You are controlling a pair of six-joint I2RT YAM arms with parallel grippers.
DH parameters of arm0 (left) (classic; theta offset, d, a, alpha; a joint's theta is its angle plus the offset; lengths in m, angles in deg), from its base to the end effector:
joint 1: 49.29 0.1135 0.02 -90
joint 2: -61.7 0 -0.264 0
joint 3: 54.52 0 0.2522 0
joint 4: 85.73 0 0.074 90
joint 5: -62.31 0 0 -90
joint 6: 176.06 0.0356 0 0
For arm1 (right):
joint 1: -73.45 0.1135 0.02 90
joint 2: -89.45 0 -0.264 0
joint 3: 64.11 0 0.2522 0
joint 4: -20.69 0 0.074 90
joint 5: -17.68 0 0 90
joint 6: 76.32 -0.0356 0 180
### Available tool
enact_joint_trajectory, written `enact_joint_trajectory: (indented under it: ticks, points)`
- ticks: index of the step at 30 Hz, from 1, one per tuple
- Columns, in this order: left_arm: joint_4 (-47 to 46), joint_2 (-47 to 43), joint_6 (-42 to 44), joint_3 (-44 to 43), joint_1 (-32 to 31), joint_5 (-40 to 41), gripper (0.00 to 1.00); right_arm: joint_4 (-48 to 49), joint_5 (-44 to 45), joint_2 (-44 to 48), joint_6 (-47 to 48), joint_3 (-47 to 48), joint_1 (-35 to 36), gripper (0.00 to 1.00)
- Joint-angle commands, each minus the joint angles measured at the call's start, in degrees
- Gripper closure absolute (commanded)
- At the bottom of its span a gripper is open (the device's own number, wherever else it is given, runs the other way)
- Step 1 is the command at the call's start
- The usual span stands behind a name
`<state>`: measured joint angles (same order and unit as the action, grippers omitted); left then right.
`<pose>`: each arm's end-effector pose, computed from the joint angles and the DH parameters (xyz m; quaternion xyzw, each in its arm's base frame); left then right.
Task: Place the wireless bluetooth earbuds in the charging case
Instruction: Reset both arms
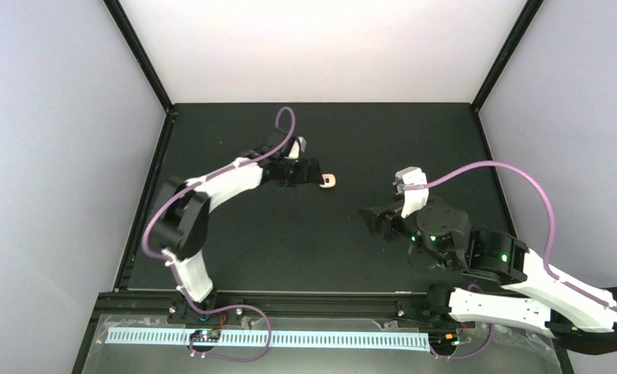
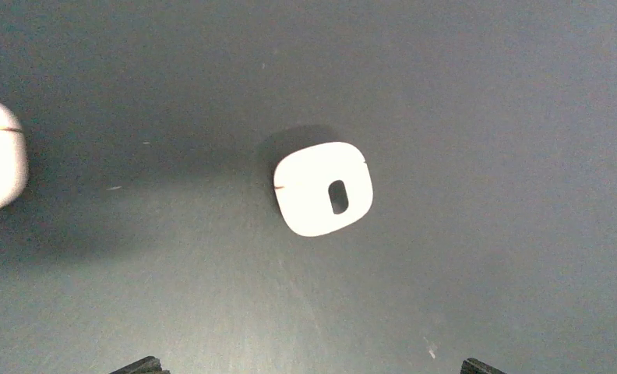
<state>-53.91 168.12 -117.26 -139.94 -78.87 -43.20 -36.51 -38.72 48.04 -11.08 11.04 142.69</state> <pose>0.3393 -0.2035 0.1901 0.0297 0.9397 -0.2701 0.2078 0.0634 0.1116 0.3869 -0.1562 0.8009 0.2193 0.5349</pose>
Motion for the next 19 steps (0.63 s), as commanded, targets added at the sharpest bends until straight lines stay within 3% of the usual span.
enact_joint_trajectory:
  ticks: [1,4,8,12,19]
  points:
    - [9.1,-15.8,4.0,1.3,0.3,9.3,0.01,3.5,2.6,-3.9,0.5,3.0,-0.3,0.09]
    - [12.7,-24.8,6.5,5.8,0.2,18.5,0.01,3.7,2.2,-8.4,-0.2,5.2,-3.8,0.07]
    - [11.7,-38.5,8.8,14.5,0.1,23.6,0.01,4.8,-10.1,-9.3,-6.1,3.2,-22.1,0.07]
    - [9.0,-50.2,8.2,21.5,0.1,27.0,0.01,6.3,-9.3,-3.5,-14.0,-4.8,-36.1,0.07]
    - [5.9,-60.0,8.5,26.9,0.1,30.1,0.01,6.3,-3.8,3.3,-12.4,-12.1,-38.1,0.0]
